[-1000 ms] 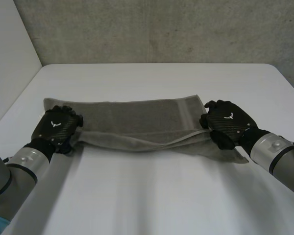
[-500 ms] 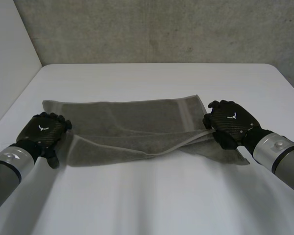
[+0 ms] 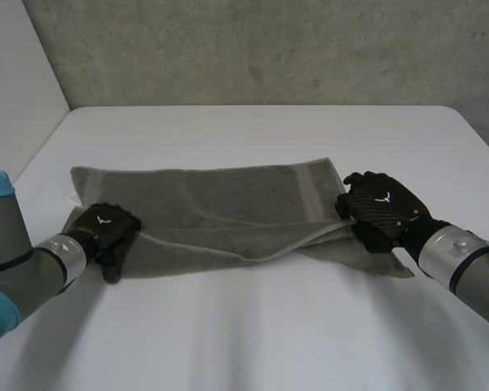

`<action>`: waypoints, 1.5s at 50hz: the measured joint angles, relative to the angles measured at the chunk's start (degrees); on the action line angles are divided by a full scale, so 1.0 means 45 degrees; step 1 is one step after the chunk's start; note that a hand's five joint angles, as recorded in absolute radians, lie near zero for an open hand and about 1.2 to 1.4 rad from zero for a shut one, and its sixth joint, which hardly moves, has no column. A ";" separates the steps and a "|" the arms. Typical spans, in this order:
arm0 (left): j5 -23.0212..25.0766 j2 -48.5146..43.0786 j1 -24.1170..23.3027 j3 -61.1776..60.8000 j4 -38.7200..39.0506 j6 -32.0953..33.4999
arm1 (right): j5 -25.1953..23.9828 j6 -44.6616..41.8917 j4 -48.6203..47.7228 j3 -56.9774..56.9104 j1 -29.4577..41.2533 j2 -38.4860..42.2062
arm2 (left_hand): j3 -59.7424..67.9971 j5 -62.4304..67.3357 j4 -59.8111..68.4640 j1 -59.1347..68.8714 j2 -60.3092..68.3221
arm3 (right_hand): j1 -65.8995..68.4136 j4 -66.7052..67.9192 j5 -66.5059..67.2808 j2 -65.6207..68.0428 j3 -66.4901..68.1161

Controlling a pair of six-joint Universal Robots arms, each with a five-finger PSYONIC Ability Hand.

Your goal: Fold the towel.

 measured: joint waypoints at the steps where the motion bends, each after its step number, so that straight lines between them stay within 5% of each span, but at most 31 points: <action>1: -0.0004 -0.0038 0.0020 0.0017 -0.0119 0.0069 | 0.0000 -0.0004 0.0001 0.0002 0.0000 0.0003 | 0.0000 0.0310 0.0000 0.0377 0.0332 | 0.0000 0.0000 0.0000 0.0000 0.0000; 28: -0.0361 0.2856 0.0527 -0.2244 0.1283 0.0094 | -0.0001 -0.0013 0.0051 0.0026 0.0019 -0.0007 | 0.0000 0.2792 0.0000 0.2902 0.2830 | 0.0001 0.0000 -0.0001 0.0000 0.0000; 38: -0.0353 0.2812 0.0781 -0.2405 0.1292 0.0113 | -0.0001 -0.0009 0.0060 0.0060 0.0020 -0.0023 | 0.0000 0.7141 0.0000 0.7152 0.7242 | 0.0000 0.0000 -0.0001 0.0000 0.0000; 42: -0.0363 0.2820 0.0790 -0.2423 0.1273 0.0114 | -0.0001 0.0014 0.0062 0.0062 0.0018 -0.0053 | 0.0000 1.1164 0.0000 1.1081 1.1313 | 0.0000 0.0000 -0.0001 0.0001 0.0000; 48: -0.0369 0.3167 0.0780 -0.2536 0.1214 0.0090 | -0.0001 0.0055 0.0233 -0.0011 -0.0042 -0.0124 | 0.0000 1.1438 0.0000 1.1151 1.1497 | 0.0001 0.0000 0.0001 0.0001 0.0000; 59: -0.0318 0.6023 0.1308 -0.3165 0.1080 -0.0400 | -0.0117 -0.0113 0.3693 -0.0990 -0.0179 -0.0920 | 0.0000 1.1438 0.0000 1.1159 1.1499 | 0.0001 0.0000 0.0000 0.0046 0.0000; 65: -0.0110 0.8534 0.2411 -0.3483 0.0805 -0.1663 | -0.0264 -0.0653 0.6171 -0.1448 -0.0156 -0.1869 | 0.0000 1.1439 0.0000 1.1162 1.1500 | 0.0000 0.0000 0.0000 0.0046 0.0000; 75: 0.1208 1.0145 0.4148 -0.3851 0.0153 -0.2480 | -0.0634 -0.1162 0.7113 -0.2023 -0.0041 -0.2953 | 0.0000 1.1439 0.0000 1.1163 1.1638 | 0.0001 0.0000 0.0000 0.0046 0.0000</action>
